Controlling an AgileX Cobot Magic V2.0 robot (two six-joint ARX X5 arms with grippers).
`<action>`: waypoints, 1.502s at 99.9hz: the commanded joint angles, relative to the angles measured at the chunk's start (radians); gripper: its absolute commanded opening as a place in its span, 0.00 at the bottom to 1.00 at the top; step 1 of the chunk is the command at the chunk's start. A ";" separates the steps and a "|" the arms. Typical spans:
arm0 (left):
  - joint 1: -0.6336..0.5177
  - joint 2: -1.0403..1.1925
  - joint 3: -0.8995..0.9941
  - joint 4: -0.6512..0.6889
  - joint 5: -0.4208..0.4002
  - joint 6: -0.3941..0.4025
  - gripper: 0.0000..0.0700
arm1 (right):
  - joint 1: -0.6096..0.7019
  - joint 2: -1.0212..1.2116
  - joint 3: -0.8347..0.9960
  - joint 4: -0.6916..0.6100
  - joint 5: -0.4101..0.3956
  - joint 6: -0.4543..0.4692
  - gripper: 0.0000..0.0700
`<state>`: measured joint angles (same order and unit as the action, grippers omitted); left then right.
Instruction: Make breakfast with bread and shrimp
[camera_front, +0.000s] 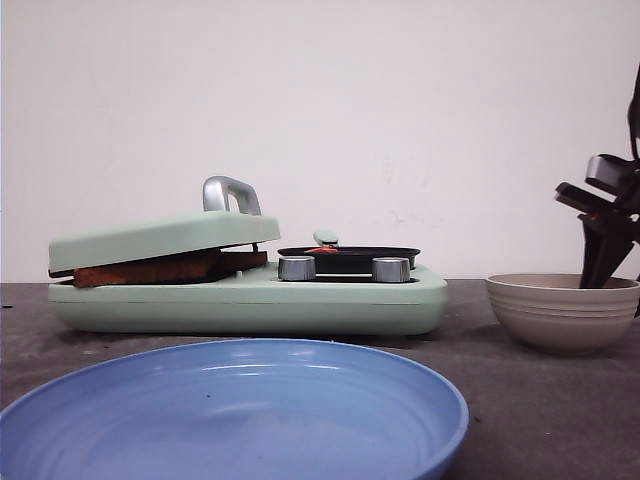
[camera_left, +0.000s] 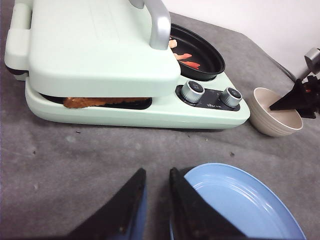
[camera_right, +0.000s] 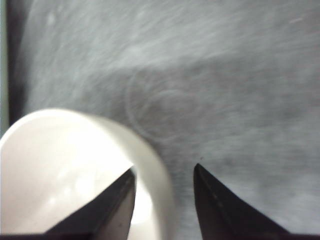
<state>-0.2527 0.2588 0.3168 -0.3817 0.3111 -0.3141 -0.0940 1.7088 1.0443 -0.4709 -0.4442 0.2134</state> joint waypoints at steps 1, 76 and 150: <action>0.000 0.001 0.001 0.007 0.001 -0.005 0.00 | -0.018 -0.025 0.026 0.004 -0.001 -0.011 0.38; 0.000 0.001 0.001 0.008 0.031 -0.048 0.00 | 0.008 -0.477 0.037 -0.020 -0.132 0.028 0.00; -0.001 0.001 0.001 0.008 0.080 -0.099 0.00 | 0.312 -0.977 -0.164 -0.066 0.008 -0.122 0.00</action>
<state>-0.2527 0.2588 0.3168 -0.3820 0.3897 -0.4107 0.2031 0.7677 0.9207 -0.5663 -0.4416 0.0898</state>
